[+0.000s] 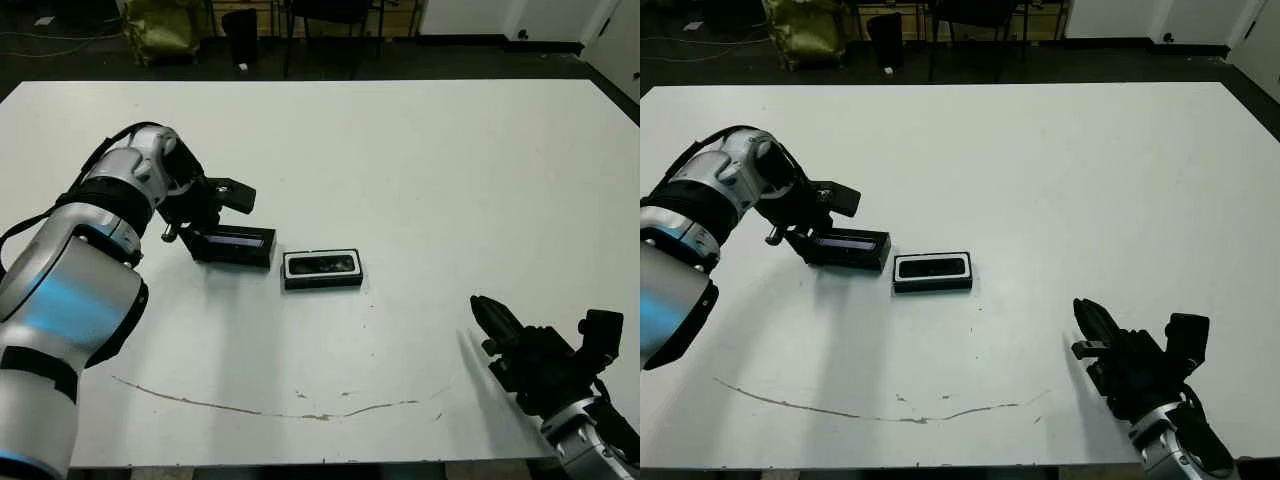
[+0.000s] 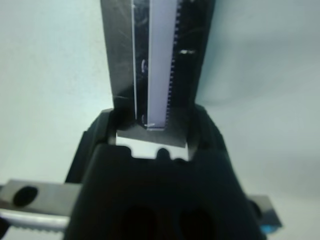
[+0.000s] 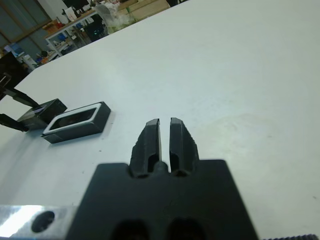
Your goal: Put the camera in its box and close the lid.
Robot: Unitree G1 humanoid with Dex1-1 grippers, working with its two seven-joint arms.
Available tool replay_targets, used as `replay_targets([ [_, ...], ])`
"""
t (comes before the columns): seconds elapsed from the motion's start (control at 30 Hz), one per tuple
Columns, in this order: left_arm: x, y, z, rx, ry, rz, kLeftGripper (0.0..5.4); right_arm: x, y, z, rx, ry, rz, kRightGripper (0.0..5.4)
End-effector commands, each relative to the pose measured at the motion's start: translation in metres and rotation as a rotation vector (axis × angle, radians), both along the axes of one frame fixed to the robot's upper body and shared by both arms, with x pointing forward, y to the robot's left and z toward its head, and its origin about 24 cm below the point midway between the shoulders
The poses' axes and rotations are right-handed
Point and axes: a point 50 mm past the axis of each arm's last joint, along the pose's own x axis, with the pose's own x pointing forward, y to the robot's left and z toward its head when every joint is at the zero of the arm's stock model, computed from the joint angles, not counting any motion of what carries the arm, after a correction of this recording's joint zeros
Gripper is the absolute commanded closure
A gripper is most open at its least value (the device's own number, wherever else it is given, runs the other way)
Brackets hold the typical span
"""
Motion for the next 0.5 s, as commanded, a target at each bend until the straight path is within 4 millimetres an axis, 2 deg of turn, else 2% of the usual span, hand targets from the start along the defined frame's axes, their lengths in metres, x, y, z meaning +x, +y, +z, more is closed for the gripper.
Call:
replay_targets([
  [0.03, -0.012, 0.013, -0.018, -0.068, 0.124, 0.081, 3.5, -0.001, 0.002, -0.006, 0.009, 0.029, -0.005, 5.4],
  [0.23, -0.013, 0.025, 0.0, -0.187, 0.173, 0.164, 3.5, 0.002, 0.008, -0.007, 0.015, 0.047, 0.003, 5.4],
  [0.5, -0.012, 0.029, 0.01, -0.23, 0.192, 0.232, 3.5, 0.004, 0.008, -0.017, 0.039, 0.008, 0.042, 5.4],
])
